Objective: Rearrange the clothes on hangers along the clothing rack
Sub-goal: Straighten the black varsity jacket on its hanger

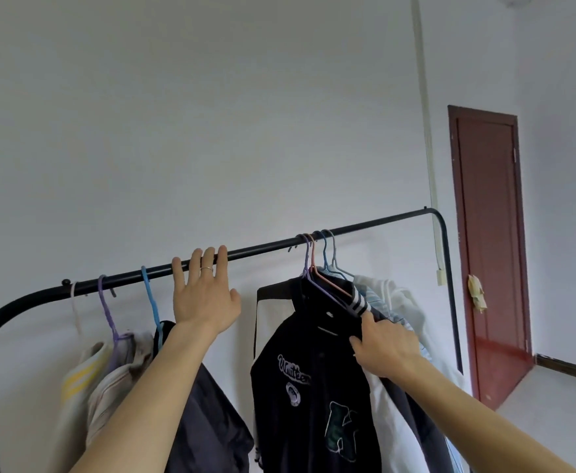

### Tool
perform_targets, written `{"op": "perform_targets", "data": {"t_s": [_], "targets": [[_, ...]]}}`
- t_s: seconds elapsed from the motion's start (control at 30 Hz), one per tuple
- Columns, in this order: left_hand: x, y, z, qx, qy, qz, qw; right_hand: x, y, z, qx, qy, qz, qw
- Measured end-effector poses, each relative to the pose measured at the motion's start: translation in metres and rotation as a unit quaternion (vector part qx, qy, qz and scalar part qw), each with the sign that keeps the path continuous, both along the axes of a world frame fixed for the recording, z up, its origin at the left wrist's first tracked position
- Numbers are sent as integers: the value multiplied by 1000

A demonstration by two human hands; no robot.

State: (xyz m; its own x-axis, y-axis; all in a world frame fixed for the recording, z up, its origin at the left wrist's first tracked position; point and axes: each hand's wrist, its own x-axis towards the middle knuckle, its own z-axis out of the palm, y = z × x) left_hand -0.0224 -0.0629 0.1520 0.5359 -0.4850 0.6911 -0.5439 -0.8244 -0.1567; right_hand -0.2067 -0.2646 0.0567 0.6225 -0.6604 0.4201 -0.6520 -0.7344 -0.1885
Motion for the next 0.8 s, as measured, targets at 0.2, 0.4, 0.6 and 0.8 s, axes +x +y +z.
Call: {"op": "perform_targets", "data": {"t_s": [0.2, 0.4, 0.6, 0.8], "targets": [[6, -8, -10, -12, -44, 4, 999, 15, 12, 6, 88, -129, 32, 987], [-9, -22, -5, -13, -2, 8, 1000, -27, -2, 20, 37, -232, 56, 970], [-70, -75, -27, 12, 95, -204, 974, -119, -22, -4, 14, -278, 127, 952], [-147, -114, -81, -28, 86, -365, 927, -228, -30, -64, -16, -269, 97, 958]]}}
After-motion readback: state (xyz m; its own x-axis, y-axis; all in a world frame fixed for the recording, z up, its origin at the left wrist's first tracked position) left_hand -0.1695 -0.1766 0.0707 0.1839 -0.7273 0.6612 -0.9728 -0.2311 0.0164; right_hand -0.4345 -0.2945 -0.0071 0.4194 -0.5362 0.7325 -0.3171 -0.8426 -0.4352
